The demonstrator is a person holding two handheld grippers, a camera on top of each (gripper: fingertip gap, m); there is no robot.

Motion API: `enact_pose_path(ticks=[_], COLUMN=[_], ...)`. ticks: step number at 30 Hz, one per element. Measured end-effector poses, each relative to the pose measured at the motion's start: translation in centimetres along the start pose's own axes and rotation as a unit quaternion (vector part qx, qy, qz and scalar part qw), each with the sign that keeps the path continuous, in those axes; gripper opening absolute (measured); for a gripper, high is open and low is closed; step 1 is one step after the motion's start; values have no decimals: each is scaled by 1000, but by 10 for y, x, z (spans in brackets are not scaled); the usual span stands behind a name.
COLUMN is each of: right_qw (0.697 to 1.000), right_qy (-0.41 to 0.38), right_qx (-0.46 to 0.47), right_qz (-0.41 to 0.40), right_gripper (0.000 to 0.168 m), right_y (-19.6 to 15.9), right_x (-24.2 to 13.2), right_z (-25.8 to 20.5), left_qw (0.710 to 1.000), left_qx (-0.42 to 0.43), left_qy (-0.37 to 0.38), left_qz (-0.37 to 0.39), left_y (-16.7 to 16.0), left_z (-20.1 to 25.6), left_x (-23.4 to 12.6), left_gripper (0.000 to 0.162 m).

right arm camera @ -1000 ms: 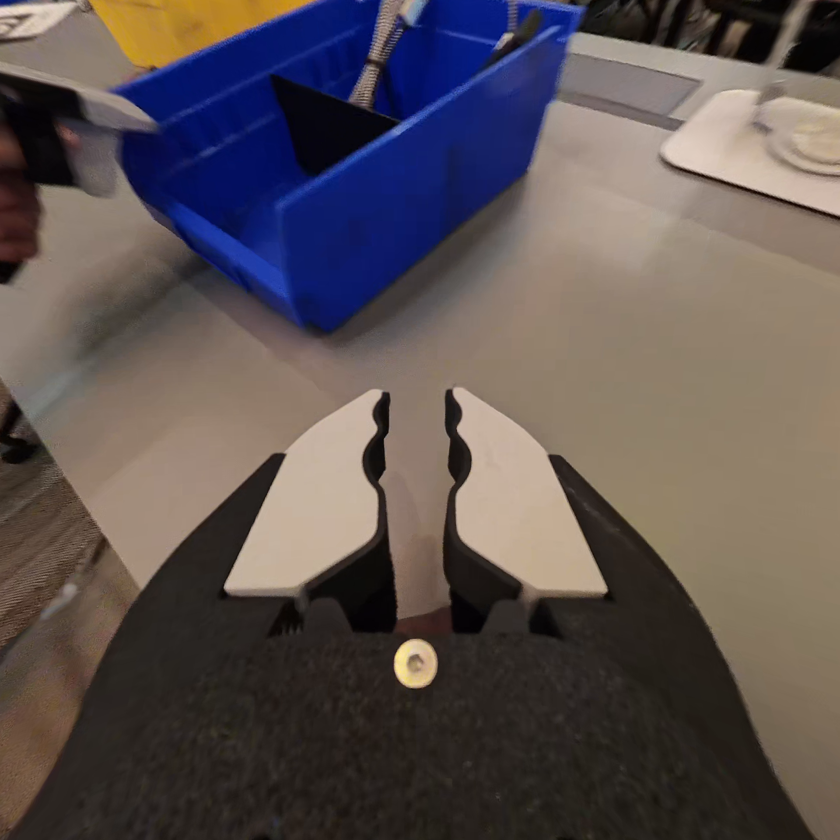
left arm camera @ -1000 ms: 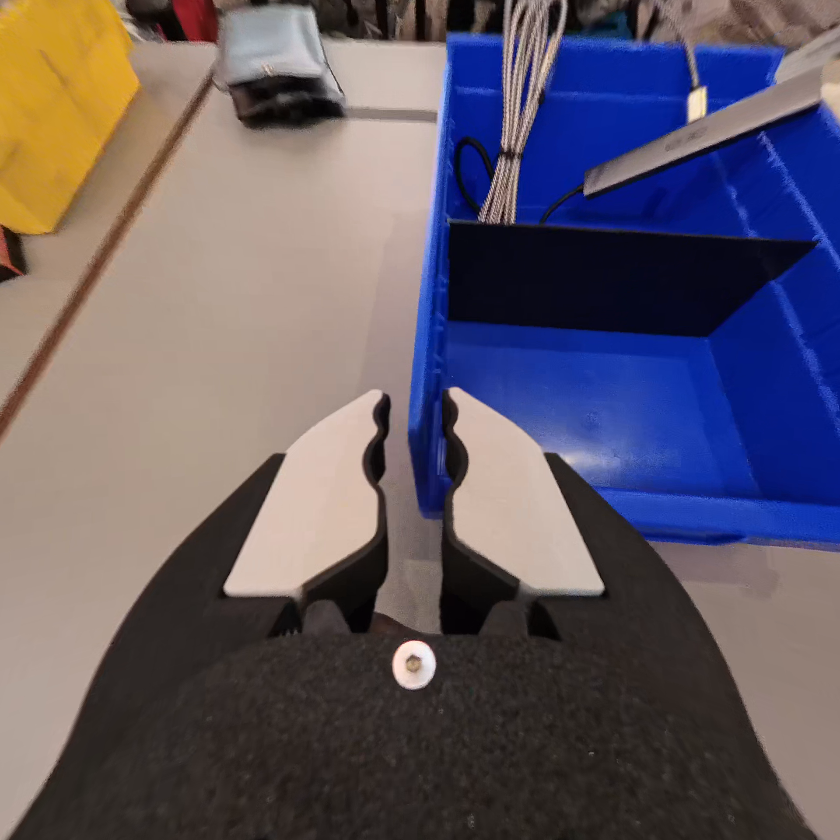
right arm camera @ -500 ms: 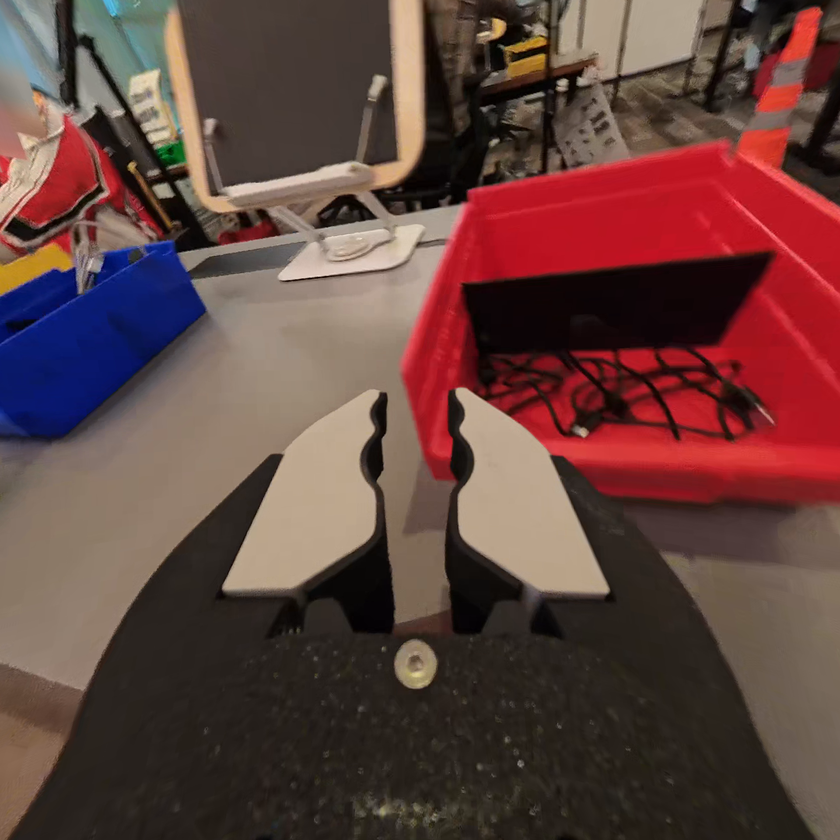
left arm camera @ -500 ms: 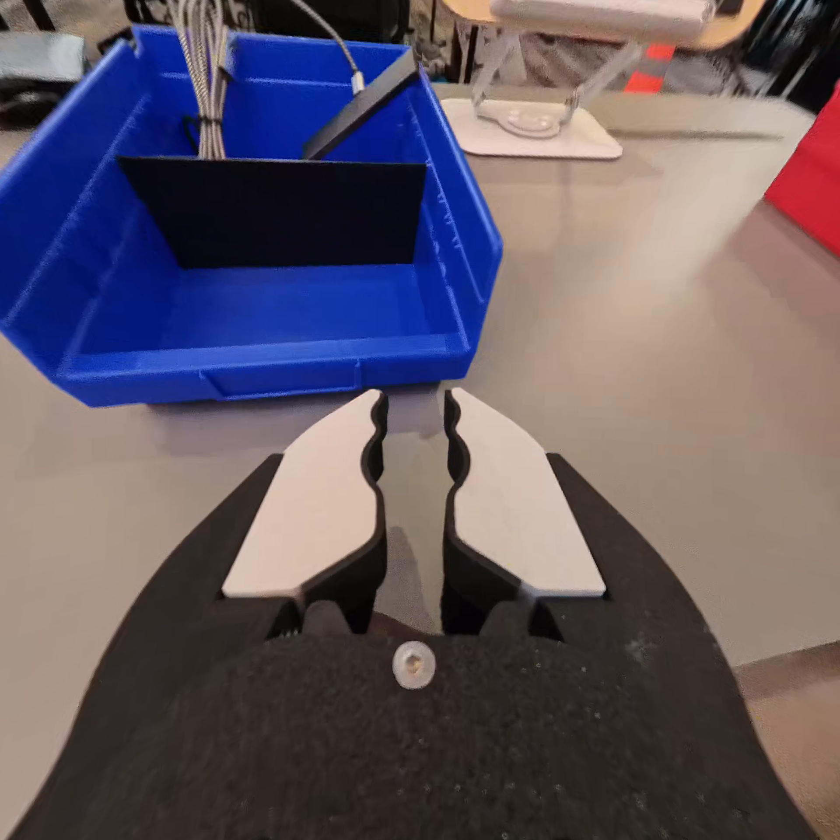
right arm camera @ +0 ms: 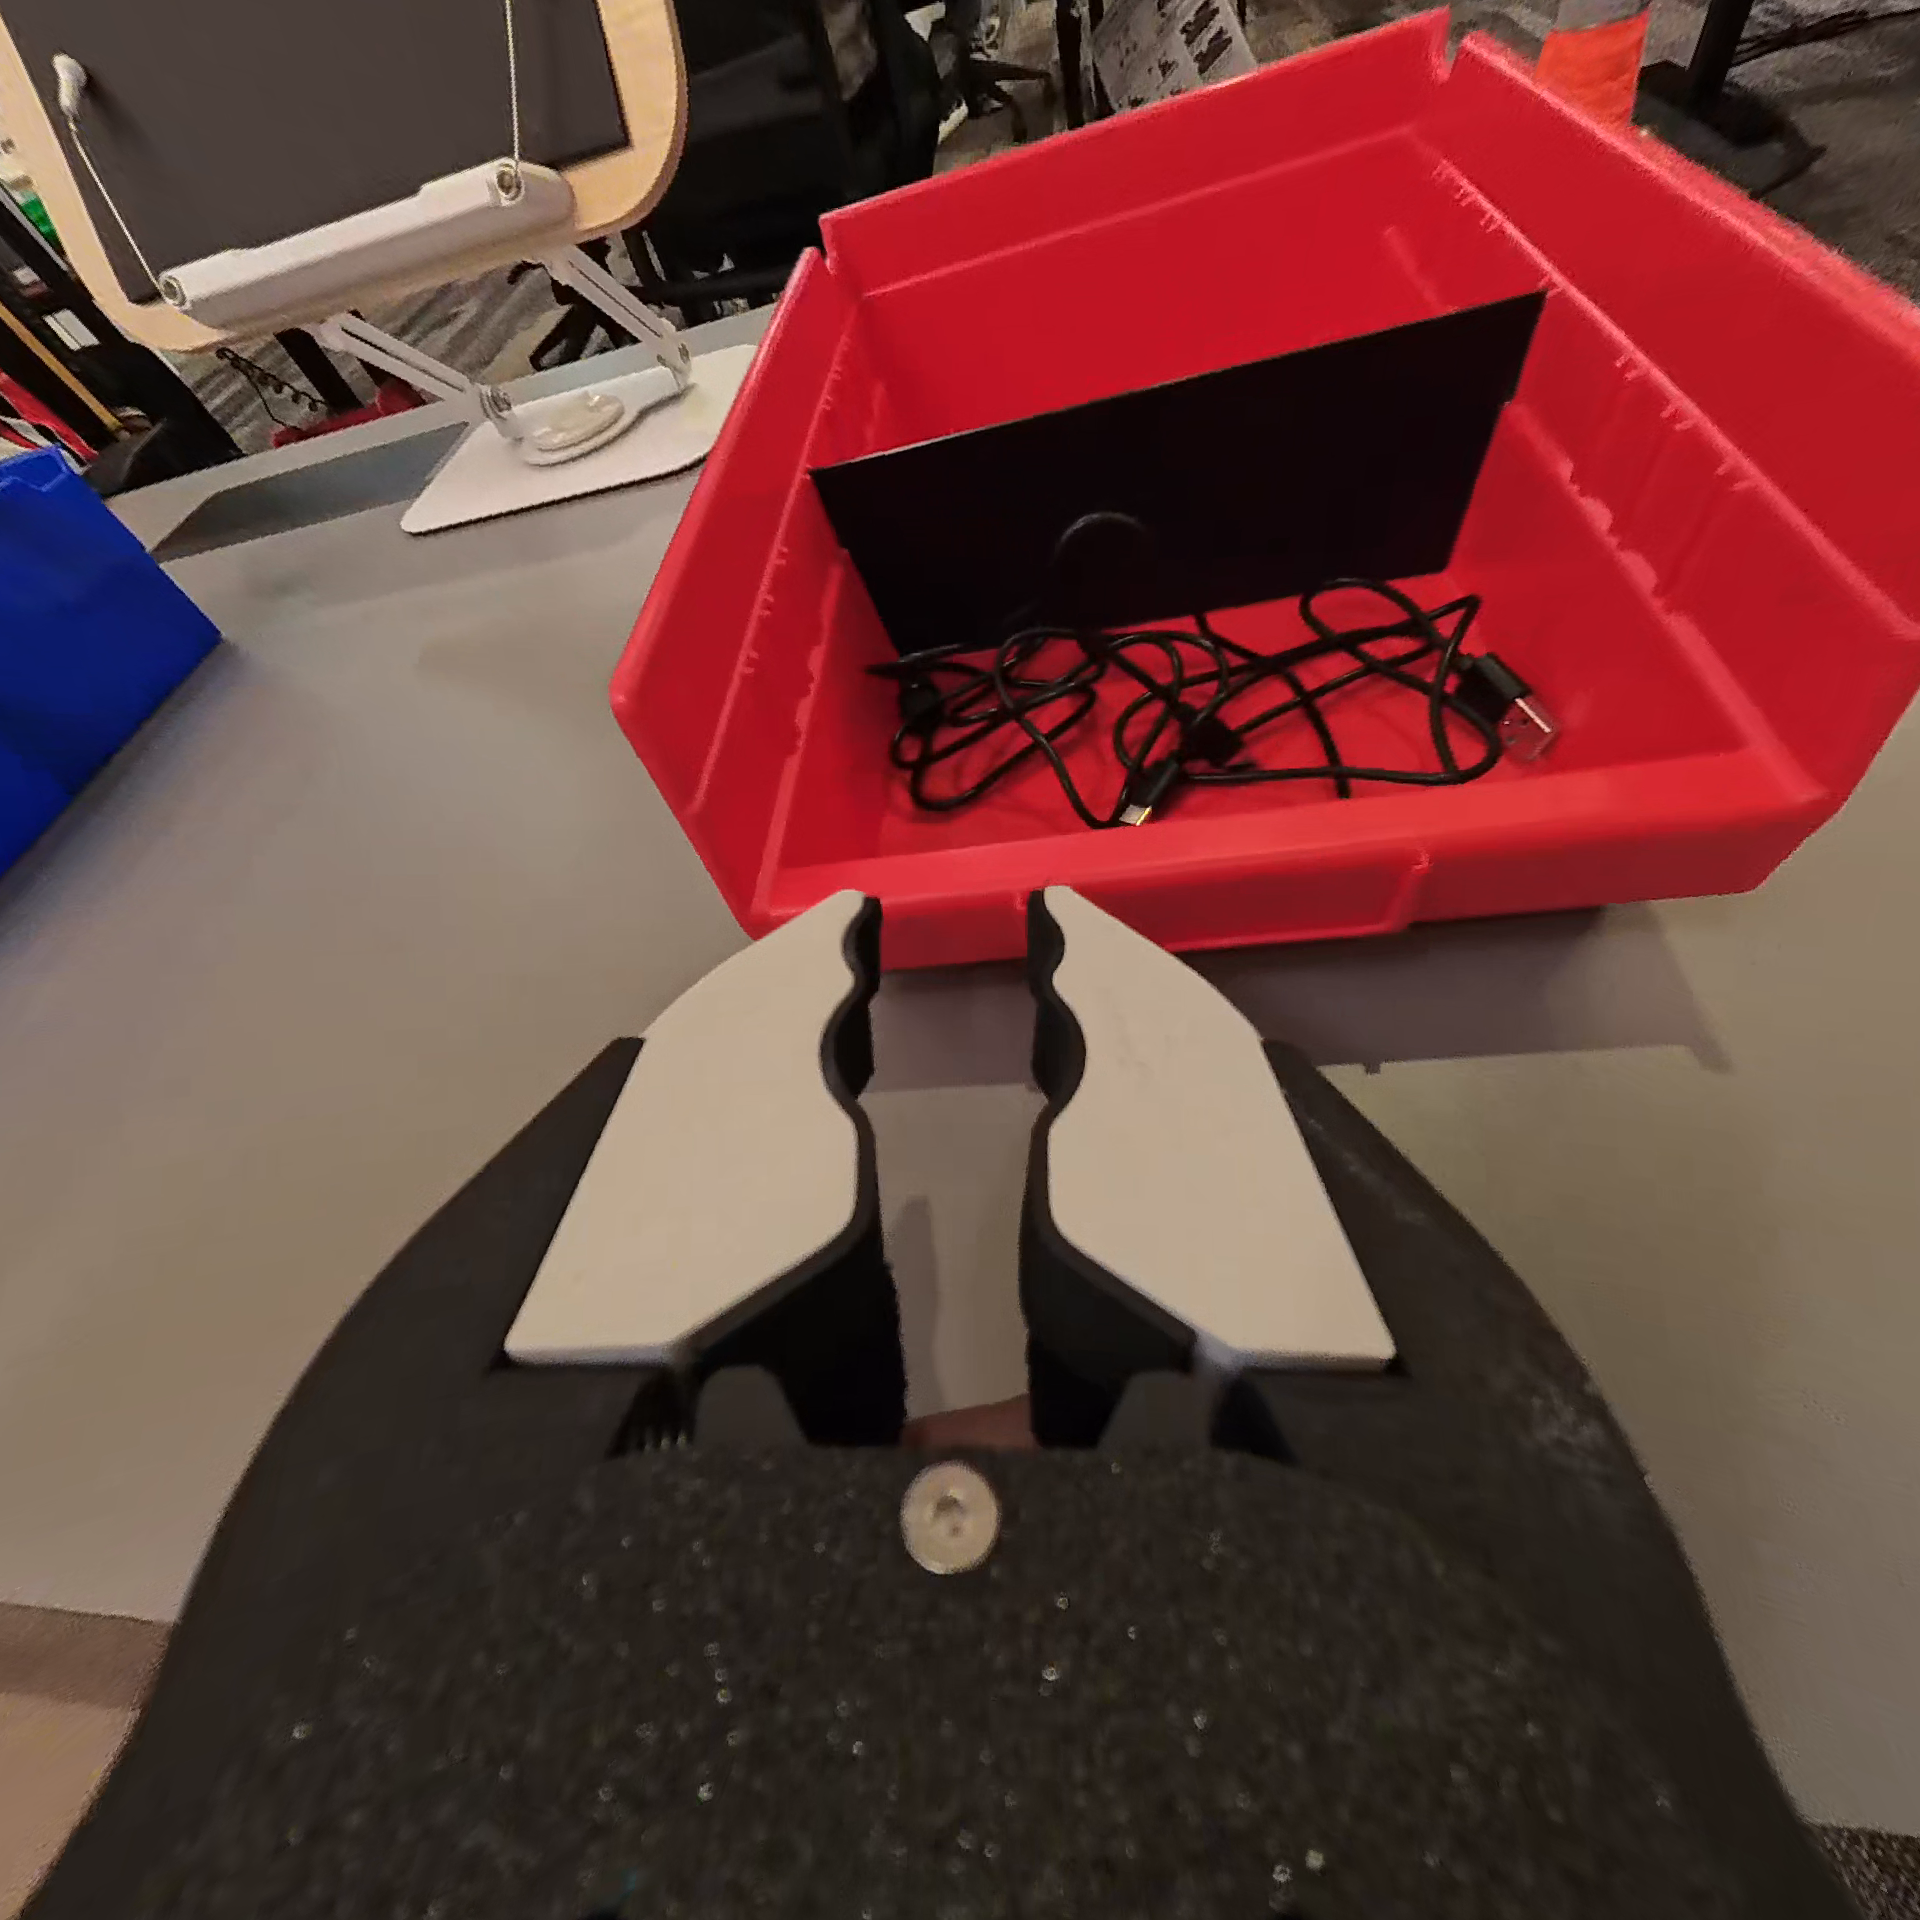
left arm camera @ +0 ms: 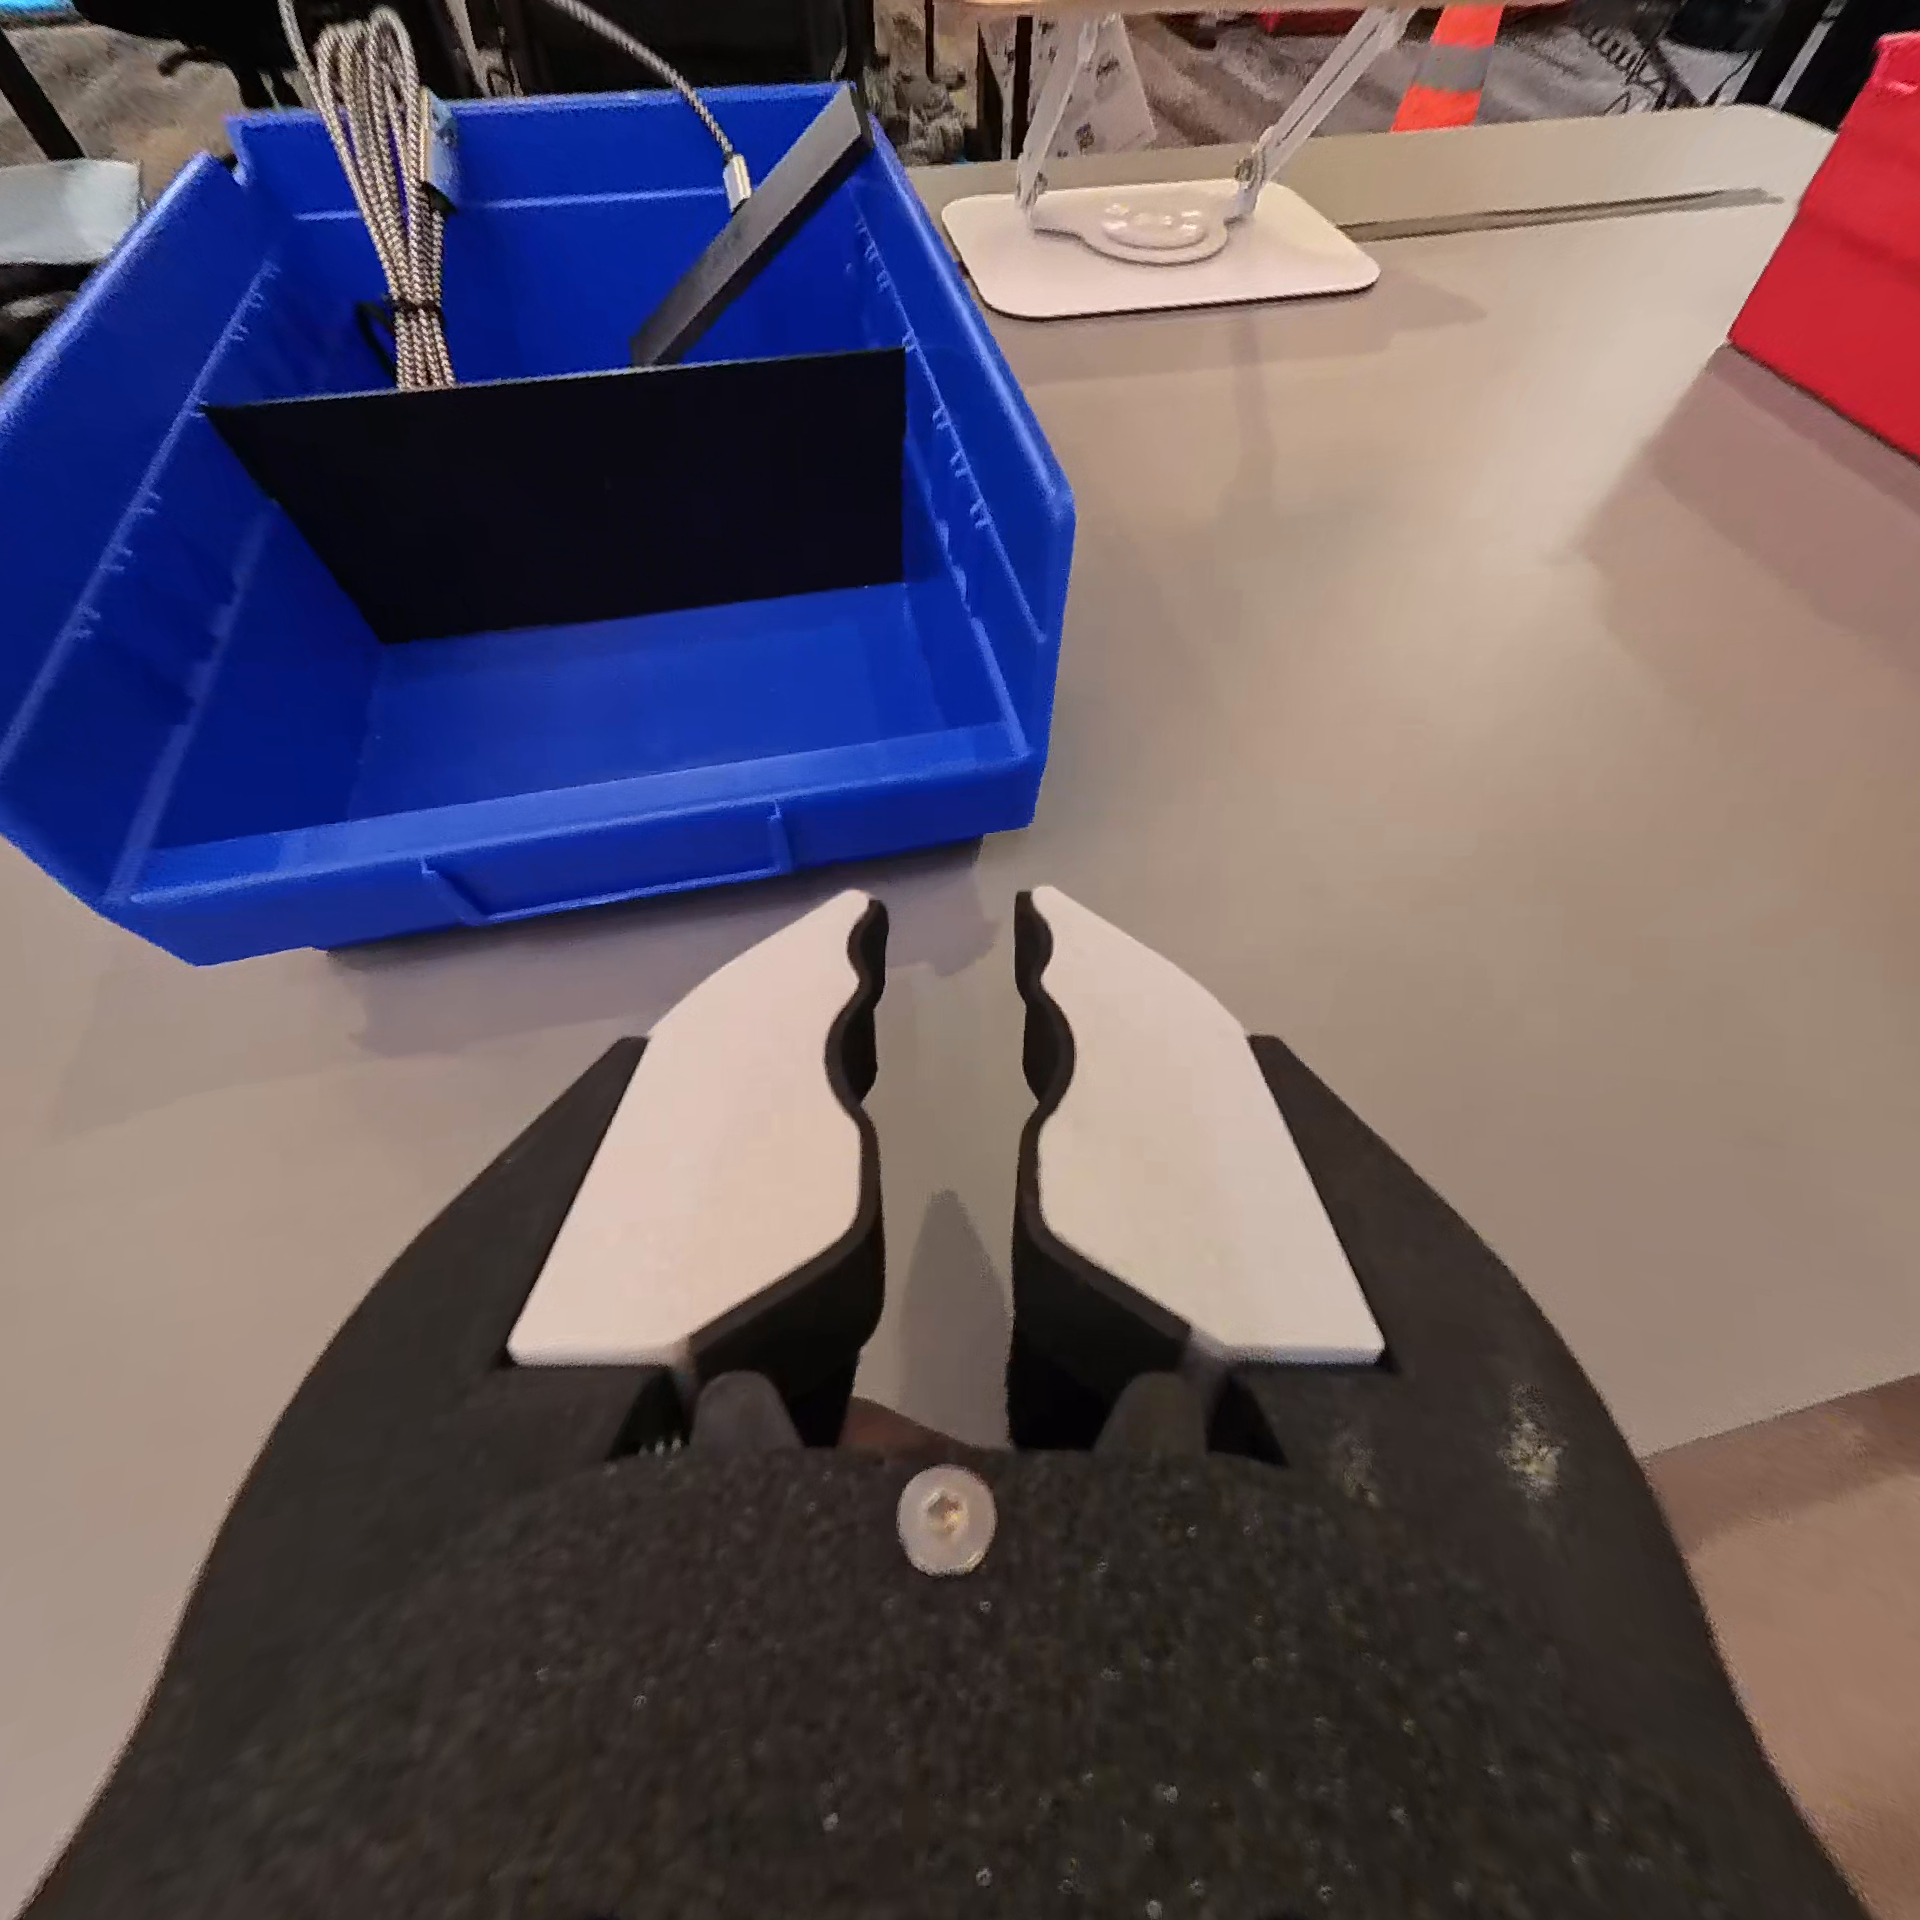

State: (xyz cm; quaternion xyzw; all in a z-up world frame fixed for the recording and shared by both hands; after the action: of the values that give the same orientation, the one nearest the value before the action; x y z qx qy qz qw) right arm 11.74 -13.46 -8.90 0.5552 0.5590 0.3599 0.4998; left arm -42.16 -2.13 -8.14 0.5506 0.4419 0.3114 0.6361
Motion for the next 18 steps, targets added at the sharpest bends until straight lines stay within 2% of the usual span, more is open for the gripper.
enact_pose_path(ticks=[8,18], right_qw=[1000,1000], right_qy=[0,3], right_qx=[-6,10], right_qz=[-8,-7], right_gripper=[25,24], right_y=[-2,-2], right_x=[-1,-5], right_z=[0,3], left_qw=[999,1000], left_qx=[-40,-14], left_qy=[-8,-4], left_qz=[0,-14], left_y=[0,-2], left_z=[-3,2], left_x=[-3,2], left_gripper=[23,23])
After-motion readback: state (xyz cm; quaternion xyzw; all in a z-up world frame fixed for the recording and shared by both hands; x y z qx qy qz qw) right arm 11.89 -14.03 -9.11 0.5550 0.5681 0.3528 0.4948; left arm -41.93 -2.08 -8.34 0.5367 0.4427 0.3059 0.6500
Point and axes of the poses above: each gripper's, where its closed fingertips meet, x out along the fingers, y out of its top, z = x × y across the jaws, the point moved 10 cm from there along -x, back along the fingers, and after that the axes turned 13 degrees about z, right-handed, at the moved point
